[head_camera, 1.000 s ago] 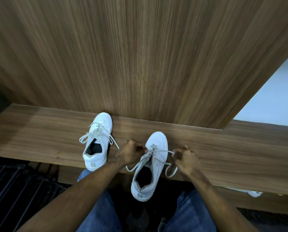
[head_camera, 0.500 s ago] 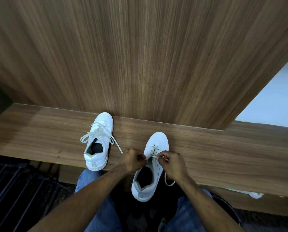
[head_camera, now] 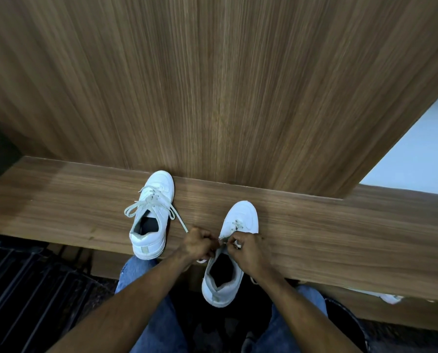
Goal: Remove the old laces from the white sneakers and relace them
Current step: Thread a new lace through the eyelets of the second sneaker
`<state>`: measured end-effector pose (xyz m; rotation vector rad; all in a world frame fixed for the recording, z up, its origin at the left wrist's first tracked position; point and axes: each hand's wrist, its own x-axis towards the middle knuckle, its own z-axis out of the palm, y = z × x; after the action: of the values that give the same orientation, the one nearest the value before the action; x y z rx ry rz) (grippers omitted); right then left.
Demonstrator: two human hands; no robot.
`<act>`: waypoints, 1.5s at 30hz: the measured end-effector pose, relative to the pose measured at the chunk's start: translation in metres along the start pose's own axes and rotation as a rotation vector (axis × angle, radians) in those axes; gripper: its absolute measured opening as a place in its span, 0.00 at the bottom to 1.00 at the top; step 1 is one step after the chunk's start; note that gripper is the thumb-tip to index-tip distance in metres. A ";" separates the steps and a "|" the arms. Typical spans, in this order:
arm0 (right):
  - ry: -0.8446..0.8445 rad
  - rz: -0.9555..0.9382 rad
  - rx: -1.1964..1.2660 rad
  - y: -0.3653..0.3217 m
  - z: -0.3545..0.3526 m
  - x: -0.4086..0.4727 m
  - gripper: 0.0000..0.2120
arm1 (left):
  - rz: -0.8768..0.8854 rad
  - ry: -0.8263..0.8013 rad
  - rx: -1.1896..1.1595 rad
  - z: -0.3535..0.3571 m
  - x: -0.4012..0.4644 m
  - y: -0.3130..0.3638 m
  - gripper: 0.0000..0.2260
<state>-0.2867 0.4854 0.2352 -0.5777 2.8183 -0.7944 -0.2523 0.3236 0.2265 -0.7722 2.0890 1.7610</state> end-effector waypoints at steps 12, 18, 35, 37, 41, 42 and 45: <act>-0.030 -0.020 -0.016 0.001 0.001 -0.003 0.10 | -0.114 -0.078 -0.037 -0.003 -0.009 0.019 0.05; -0.045 -0.088 -0.037 0.018 -0.010 -0.006 0.23 | -0.027 0.068 -0.583 -0.031 -0.001 0.063 0.13; -0.069 -0.065 0.031 0.018 -0.007 -0.004 0.20 | -0.176 -0.009 -0.130 0.004 -0.007 0.020 0.12; -0.074 -0.059 0.038 0.018 -0.007 -0.005 0.20 | -0.105 0.069 -0.135 0.010 -0.005 0.025 0.12; -0.083 -0.049 0.052 0.018 -0.006 -0.004 0.19 | -0.076 0.080 -0.309 0.007 -0.013 0.054 0.08; -0.086 -0.049 0.047 0.019 -0.006 -0.004 0.19 | -0.058 0.099 -0.402 -0.001 -0.012 0.063 0.11; -0.089 -0.049 0.040 0.021 -0.006 -0.003 0.19 | 0.050 0.234 -0.717 -0.038 -0.002 0.092 0.08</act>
<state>-0.2920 0.5063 0.2290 -0.6616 2.7112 -0.8105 -0.3000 0.2964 0.3099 -1.1532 1.5773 2.5924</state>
